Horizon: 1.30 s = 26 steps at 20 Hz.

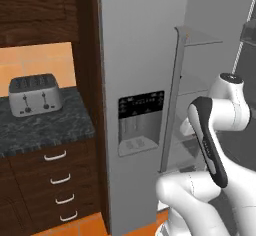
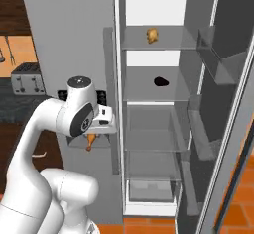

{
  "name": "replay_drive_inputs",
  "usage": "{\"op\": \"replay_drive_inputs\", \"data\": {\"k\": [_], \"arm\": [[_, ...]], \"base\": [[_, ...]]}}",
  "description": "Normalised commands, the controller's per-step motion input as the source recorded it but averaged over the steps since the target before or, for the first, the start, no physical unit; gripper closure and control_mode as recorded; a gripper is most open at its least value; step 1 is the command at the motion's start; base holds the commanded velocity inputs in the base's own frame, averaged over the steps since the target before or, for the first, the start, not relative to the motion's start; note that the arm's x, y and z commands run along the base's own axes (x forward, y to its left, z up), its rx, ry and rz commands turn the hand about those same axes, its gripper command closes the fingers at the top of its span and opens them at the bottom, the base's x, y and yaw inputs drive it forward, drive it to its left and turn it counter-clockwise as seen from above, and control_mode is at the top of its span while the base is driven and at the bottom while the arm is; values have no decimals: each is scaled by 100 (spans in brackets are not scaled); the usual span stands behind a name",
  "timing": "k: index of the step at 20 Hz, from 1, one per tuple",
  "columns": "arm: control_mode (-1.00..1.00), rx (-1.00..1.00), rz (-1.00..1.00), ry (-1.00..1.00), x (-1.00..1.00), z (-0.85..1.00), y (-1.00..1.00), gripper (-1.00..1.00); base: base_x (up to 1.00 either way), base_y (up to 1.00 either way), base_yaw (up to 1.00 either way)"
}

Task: Place one avocado and one chicken drumstick in each tupperware on the nearby counter, to pack two identical lunches.

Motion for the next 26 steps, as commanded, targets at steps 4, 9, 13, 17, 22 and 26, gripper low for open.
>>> {"op": "replay_drive_inputs", "data": {"k": [4, 9, 13, 17, 22, 26], "arm": [[100, 0, 0, 0, 0, 0, 0, 100], [100, 0, 0, 0, 0, 0, 0, 100], [100, 0, 0, 0, 0, 0, 0, 100], [100, 0, 0, 0, 0, 0, 0, 100], [100, 0, 0, 0, 0, 0, 0, 100], [100, 0, 0, 0, 0, 0, 0, 100]], "base": [[-28, 100, 8], [0, 100, 6], [16, 100, 4], [27, 100, 9], [62, 100, 5], [86, 64, 0]]}}
